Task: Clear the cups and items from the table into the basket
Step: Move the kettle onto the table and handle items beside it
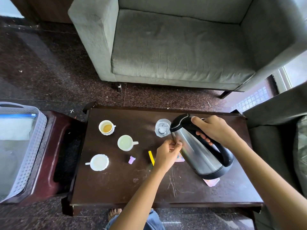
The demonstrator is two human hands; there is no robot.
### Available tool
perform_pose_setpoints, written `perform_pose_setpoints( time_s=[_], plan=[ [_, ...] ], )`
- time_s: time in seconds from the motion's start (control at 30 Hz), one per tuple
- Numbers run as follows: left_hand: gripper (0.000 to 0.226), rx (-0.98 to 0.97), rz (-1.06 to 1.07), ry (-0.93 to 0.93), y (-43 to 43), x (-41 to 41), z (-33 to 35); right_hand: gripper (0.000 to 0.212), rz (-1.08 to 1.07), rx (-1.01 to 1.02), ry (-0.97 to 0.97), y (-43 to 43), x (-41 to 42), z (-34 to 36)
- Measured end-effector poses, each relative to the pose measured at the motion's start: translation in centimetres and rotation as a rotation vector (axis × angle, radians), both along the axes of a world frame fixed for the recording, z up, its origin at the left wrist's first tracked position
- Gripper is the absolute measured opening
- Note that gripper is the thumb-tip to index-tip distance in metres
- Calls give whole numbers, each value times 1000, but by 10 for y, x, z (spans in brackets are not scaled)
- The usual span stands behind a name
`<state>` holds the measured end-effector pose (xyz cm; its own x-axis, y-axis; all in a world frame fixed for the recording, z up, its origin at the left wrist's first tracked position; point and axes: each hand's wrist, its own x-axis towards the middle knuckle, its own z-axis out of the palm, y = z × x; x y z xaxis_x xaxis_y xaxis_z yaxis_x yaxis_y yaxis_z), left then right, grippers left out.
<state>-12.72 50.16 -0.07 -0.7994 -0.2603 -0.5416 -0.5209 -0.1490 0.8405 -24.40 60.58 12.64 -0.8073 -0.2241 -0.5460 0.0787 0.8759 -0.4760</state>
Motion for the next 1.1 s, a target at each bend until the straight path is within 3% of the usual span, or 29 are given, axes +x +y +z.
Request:
perform_pose_setpoints(
  time_s=[0.27, 0.53, 0.87, 1.1],
  plan=[
    [28, -98, 21, 42, -9, 9, 5, 61, -183, -191, 216, 32, 40, -26],
    [24, -87, 190, 172, -58, 33, 31, 64, -349, -611, 255, 13, 84, -26],
    [11, -213, 524, 179, -184, 107, 66, 58, -221, -872, 209, -111, 126, -10],
    [18, -357, 699, 176, -276, 172, 79, 65, -88, -1056, 105, -231, 158, -2]
  ],
)
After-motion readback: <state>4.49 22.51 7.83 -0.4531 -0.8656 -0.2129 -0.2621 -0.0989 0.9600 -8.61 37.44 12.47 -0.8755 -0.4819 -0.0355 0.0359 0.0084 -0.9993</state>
